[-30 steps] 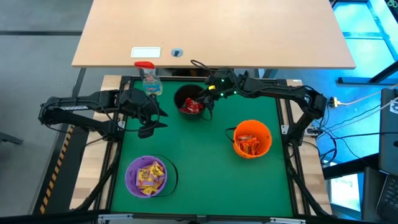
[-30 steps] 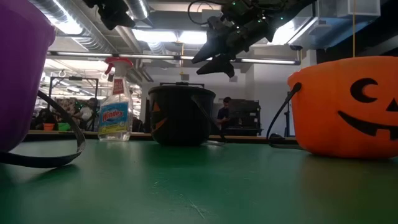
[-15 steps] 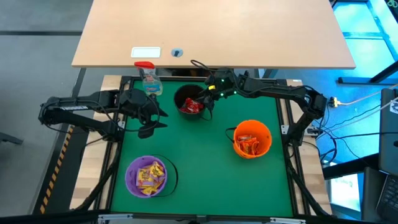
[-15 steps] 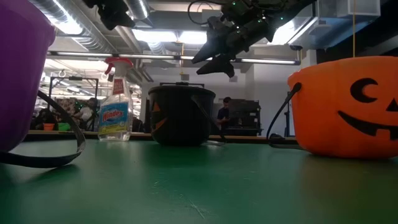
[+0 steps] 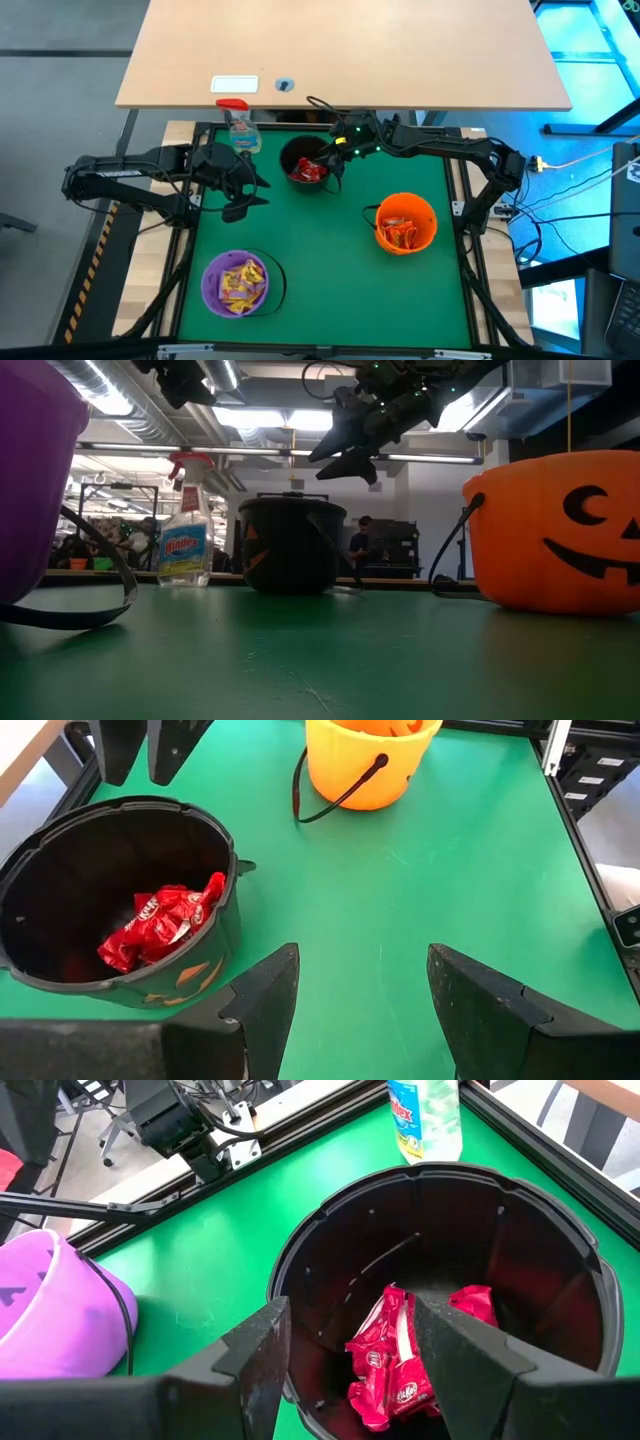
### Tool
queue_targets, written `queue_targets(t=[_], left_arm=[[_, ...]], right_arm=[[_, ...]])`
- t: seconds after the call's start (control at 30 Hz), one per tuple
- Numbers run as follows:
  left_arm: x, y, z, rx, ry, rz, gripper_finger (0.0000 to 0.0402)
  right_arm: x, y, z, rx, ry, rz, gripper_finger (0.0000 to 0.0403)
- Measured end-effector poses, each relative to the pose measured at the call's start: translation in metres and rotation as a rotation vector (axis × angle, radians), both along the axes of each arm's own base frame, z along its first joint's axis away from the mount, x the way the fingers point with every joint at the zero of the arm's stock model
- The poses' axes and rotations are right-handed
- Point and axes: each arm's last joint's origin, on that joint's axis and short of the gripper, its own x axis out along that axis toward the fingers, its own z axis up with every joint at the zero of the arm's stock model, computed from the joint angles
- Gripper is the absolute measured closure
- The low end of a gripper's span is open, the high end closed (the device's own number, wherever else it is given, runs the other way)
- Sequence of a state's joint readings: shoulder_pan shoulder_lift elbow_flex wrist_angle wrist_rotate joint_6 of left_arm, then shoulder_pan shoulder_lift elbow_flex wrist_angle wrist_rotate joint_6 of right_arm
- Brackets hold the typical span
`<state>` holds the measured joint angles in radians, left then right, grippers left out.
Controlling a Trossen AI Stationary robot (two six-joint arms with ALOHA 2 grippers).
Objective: Sort candy
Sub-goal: Return to Home Position
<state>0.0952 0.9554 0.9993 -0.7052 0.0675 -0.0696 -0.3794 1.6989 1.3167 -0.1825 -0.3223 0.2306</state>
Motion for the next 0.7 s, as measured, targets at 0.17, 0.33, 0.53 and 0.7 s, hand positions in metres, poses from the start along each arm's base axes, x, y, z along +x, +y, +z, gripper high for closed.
queue_targets(t=[0.17,0.33,0.53,0.7], left_arm=[[-0.002,0.000,-0.002,0.000,0.028,0.003,0.0191],[-0.002,0.005,-0.016,-0.004,0.078,0.030,0.0191],[-0.005,0.013,-0.038,-0.028,0.149,0.076,0.0191],[-0.006,0.018,-0.040,-0.038,0.159,0.098,0.0191]], right_arm=[[0.000,0.000,0.000,0.000,0.000,0.000,0.0194],[0.000,0.000,0.000,0.000,0.000,0.000,0.0194],[0.000,0.000,0.000,0.000,0.000,0.000,0.0194],[0.000,0.000,0.000,0.000,0.000,0.000,0.0194]])
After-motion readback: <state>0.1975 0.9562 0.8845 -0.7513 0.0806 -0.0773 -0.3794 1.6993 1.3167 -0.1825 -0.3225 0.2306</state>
